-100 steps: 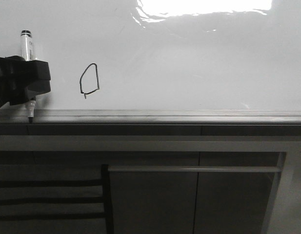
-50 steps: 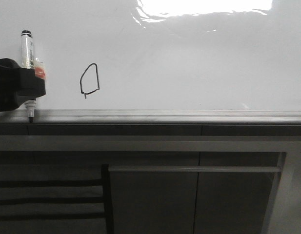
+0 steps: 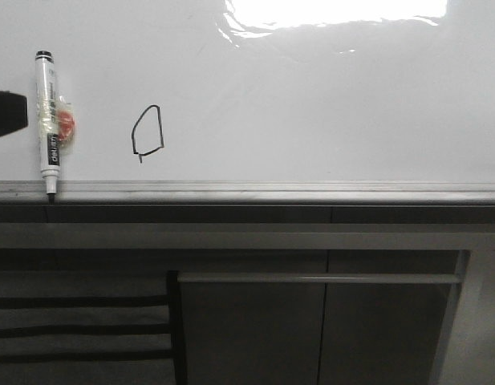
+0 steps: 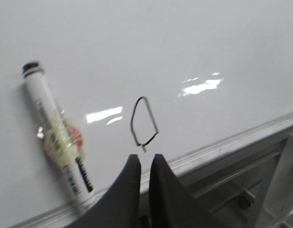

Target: Write number 0 on whiteboard

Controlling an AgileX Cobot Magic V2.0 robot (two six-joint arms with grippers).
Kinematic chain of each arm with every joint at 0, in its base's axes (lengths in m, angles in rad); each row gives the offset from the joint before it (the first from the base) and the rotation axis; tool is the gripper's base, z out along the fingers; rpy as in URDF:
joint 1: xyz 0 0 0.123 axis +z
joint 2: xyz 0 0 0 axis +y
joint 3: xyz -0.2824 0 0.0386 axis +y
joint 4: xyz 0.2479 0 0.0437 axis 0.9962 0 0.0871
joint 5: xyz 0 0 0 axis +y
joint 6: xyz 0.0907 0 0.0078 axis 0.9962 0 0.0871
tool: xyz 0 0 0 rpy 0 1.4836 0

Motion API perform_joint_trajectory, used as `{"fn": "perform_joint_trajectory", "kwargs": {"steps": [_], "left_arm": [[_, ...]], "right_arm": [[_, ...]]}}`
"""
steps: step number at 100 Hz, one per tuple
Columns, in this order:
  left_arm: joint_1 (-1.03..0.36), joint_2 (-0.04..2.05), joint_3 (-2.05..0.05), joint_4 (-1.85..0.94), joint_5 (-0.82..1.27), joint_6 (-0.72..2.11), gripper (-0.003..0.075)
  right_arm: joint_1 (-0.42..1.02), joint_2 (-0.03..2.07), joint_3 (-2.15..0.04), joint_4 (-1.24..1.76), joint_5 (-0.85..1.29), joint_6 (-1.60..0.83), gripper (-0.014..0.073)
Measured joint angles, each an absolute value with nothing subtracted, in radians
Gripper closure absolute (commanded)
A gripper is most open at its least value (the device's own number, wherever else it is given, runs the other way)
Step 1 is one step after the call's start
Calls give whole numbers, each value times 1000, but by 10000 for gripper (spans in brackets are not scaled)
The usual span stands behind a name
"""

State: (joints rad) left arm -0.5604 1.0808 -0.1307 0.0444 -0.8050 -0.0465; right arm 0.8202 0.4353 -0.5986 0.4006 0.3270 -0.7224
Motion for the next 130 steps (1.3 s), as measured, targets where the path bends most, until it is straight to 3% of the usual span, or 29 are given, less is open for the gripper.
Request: {"fn": "perform_joint_trajectory", "kwargs": {"steps": [19,44,130], "left_arm": [[-560,940,-57,64,-834,-41,740],[-560,820,4,64,-680,-41,740],[-592,752,4,64,-674,-40,740]], "right_arm": [[820,211,-422,343,323,-720,659],[820,22,-225,321,319,-718,659],[820,8,-155,319,317,-718,662]]}}
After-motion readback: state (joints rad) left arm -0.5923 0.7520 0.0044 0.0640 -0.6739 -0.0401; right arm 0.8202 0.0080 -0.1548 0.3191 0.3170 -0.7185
